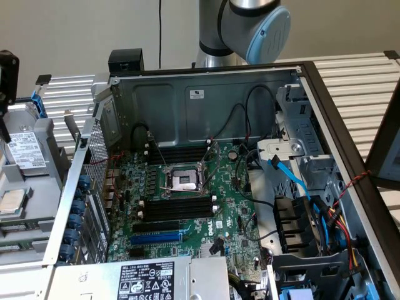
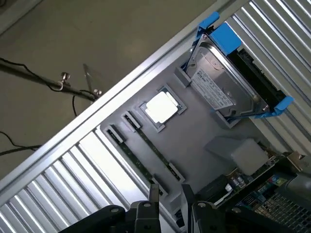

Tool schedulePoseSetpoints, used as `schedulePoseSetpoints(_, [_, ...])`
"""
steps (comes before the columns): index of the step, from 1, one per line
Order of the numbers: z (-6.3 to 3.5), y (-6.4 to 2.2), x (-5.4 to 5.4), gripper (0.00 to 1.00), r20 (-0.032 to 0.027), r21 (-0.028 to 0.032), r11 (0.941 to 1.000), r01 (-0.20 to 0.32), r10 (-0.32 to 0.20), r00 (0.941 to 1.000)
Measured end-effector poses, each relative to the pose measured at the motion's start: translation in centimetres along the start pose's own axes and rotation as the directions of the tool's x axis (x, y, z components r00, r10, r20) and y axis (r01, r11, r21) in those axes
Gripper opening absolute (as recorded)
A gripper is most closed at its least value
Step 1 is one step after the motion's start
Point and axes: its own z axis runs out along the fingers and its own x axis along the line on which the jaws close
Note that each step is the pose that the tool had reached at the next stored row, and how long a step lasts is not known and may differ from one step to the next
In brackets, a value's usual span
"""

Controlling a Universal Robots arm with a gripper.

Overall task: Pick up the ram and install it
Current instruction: 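Pick up the ram and move it above insertion slot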

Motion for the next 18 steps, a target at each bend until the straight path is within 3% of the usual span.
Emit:
schedulePoseSetpoints(8, [0.93, -0.05, 0.0, 0.32, -0.0109, -0.0055, 0.9926, 0.121, -0.121, 0.9926])
schedulePoseSetpoints(18, [2.56, -0.04, 0.0, 0.32, -0.0189, -0.0079, 0.9698, 0.244, -0.244, 0.9697])
